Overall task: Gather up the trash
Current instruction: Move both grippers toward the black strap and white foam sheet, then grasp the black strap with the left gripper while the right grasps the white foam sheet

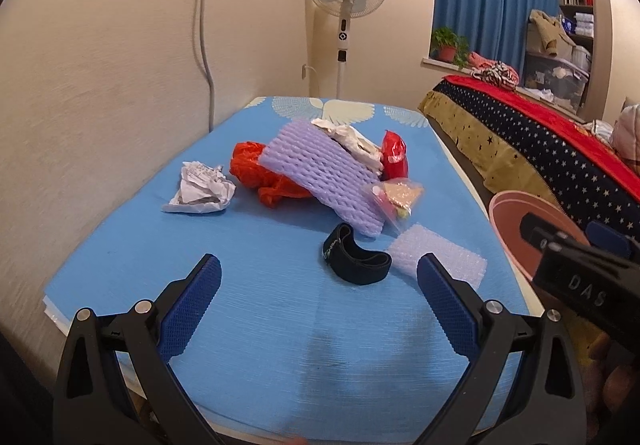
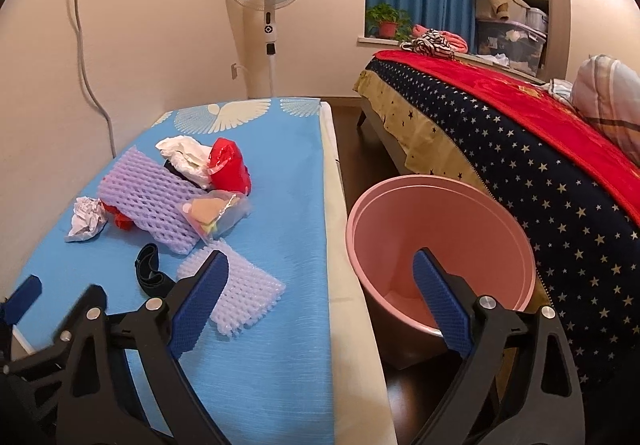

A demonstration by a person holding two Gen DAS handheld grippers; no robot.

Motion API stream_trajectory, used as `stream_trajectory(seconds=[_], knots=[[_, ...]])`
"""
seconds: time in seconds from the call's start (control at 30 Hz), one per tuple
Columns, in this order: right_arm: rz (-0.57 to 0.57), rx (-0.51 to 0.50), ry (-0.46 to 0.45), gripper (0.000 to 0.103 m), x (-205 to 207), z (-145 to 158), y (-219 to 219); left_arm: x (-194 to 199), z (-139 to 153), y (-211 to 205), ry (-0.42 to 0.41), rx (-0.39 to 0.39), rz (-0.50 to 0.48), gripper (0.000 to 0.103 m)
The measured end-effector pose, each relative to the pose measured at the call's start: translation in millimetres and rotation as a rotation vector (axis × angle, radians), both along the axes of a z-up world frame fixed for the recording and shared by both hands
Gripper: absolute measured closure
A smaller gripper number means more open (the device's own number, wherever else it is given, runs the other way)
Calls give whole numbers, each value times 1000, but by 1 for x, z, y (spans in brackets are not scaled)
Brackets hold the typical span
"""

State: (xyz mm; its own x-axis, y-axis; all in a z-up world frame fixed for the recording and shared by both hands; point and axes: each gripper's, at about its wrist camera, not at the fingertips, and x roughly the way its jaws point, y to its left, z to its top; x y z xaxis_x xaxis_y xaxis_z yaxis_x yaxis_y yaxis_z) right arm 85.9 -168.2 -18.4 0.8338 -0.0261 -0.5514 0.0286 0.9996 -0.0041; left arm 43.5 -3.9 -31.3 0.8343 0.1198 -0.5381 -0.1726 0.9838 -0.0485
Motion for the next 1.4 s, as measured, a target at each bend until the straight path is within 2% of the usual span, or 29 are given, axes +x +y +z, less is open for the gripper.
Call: stream_trajectory(seconds=[0.33,0.67,0.9,1.07,1.13,1.4], knots=[[4,-1,-4,21,7,-4,1,6,-7,1,8,7,3,9],[-2,3,9,27,13,-11,2,9,-13,6,10,-22,5,11],[-17,17,15,29,15,-14,-1,9,-10,1,-5,8,-5,11],[-17,34,27,39,16,-16,-3,10,-11,7,10,-30,10,11],[-8,44,35,39,17,-17,-3,11,-12,9,16,-25,23,14],[25,64,49,40,20,-20,2,11,-12,12,22,-57,8,43]])
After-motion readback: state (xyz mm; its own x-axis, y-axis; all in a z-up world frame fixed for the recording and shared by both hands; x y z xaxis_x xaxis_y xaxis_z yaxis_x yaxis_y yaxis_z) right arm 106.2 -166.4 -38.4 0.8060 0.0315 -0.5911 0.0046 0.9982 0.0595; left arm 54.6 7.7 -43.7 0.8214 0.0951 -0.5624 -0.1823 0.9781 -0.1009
